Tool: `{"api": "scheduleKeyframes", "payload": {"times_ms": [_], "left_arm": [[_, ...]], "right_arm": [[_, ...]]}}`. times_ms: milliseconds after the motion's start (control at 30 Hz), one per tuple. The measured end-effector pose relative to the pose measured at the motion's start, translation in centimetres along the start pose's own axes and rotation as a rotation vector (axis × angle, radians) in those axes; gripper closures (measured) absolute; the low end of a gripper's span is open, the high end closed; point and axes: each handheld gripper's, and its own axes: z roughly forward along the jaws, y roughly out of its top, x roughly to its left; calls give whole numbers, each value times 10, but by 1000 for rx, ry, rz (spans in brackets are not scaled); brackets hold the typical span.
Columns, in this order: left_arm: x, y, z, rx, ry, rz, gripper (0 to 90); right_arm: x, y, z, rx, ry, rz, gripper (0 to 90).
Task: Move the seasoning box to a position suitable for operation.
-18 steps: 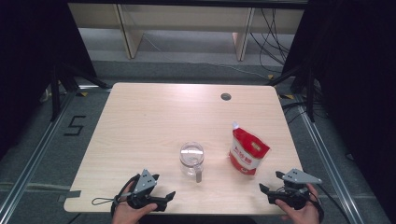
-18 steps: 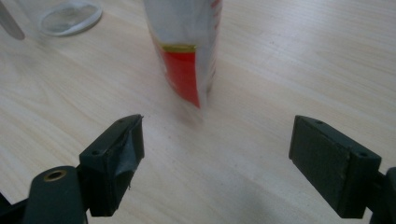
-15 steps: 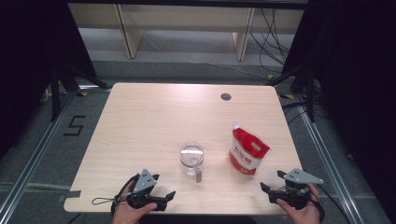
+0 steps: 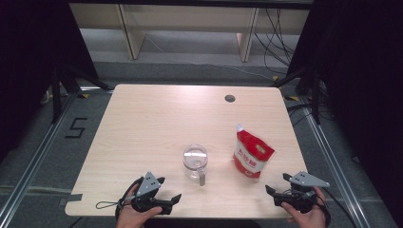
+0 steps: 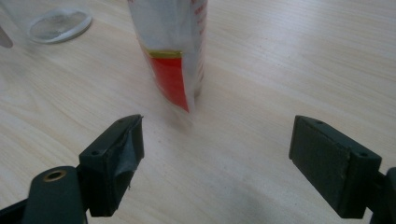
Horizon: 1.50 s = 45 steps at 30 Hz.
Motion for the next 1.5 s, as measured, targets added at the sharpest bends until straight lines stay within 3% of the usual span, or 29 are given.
{"api": "scheduleKeyframes", "payload": {"times_ms": [67, 100, 167, 200, 333, 433, 500, 633, 667, 700, 733, 767, 833, 867, 1033, 1067, 1100, 1133, 1167, 1233, 1267, 1300, 1333, 1433, 1467, 1500], "left_arm": [[-2, 2, 1, 3, 0, 3, 179], [-2, 2, 1, 3, 0, 3, 191], [-5, 4, 4, 2, -9, -4, 213], [-8, 6, 7, 11, -18, 20, 236], [-16, 9, 14, 8, -36, 36, 271], [-21, 14, 20, -12, -57, 51, 368], [-25, 17, 25, -32, -55, 81, 438], [-32, 22, 34, -44, -49, 79, 515], [-33, 25, 39, -39, -53, 99, 523], [-35, 25, 42, -48, -46, 88, 529], [-35, 25, 42, -48, -46, 88, 537], [-35, 26, 44, -44, -54, 105, 537], [-38, 27, 50, -44, -52, 88, 552], [-37, 29, 53, -33, -50, 118, 551], [-36, 32, 62, -32, -48, 124, 586], [-36, 33, 64, -29, -51, 123, 586], [-36, 33, 66, -32, -50, 117, 600], [-38, 33, 68, -34, -57, 101, 613], [-38, 34, 69, -25, -50, 120, 655], [-39, 34, 72, -38, -51, 107, 685], [-39, 35, 73, -36, -53, 120, 685], [-37, 36, 72, -23, -43, 161, 706], [-38, 35, 73, -28, -41, 133, 763], [-36, 36, 72, -21, -62, 145, 810], [-38, 35, 73, -25, -60, 125, 810], [-36, 36, 72, -20, -60, 153, 812]], "right_arm": [[3, 0, 0, 1, 11, 50, 187], [1, -1, 0, 3, 15, 20, 190], [0, -1, 1, 5, 16, 15, 193], [0, -1, 1, 8, 27, 28, 194], [0, 0, 1, 3, 27, 27, 197], [0, -1, 1, 6, 21, 20, 200], [3, -1, 1, 22, 27, 56, 204], [3, 0, 1, 31, 34, 42, 204], [3, 0, 2, 26, 33, 40, 205], [3, 0, 2, 24, 32, 32, 206], [3, 0, 2, 24, 32, 32, 206], [1, 0, 3, 13, 26, -3, 207], [1, 0, 3, 26, 36, 3, 210], [0, 0, 3, 17, 28, -15, 209], [0, 0, 3, 16, 31, -15, 210], [3, 0, 3, 33, 44, 23, 210], [4, 0, 3, 33, 42, 41, 211], [3, 0, 4, 27, 44, 20, 210], [4, 0, 3, 30, 42, 22, 210], [4, 0, 3, 30, 42, 22, 210], [4, 0, 4, 31, 43, 22, 210], [4, -1, 4, 33, 44, 21, 212], [4, -1, 3, 32, 45, 21, 214], [3, 0, 3, 37, 44, 22, 214], [2, 0, 3, 32, 43, 11, 214], [0, 0, 3, 21, 31, -16, 213]]}}
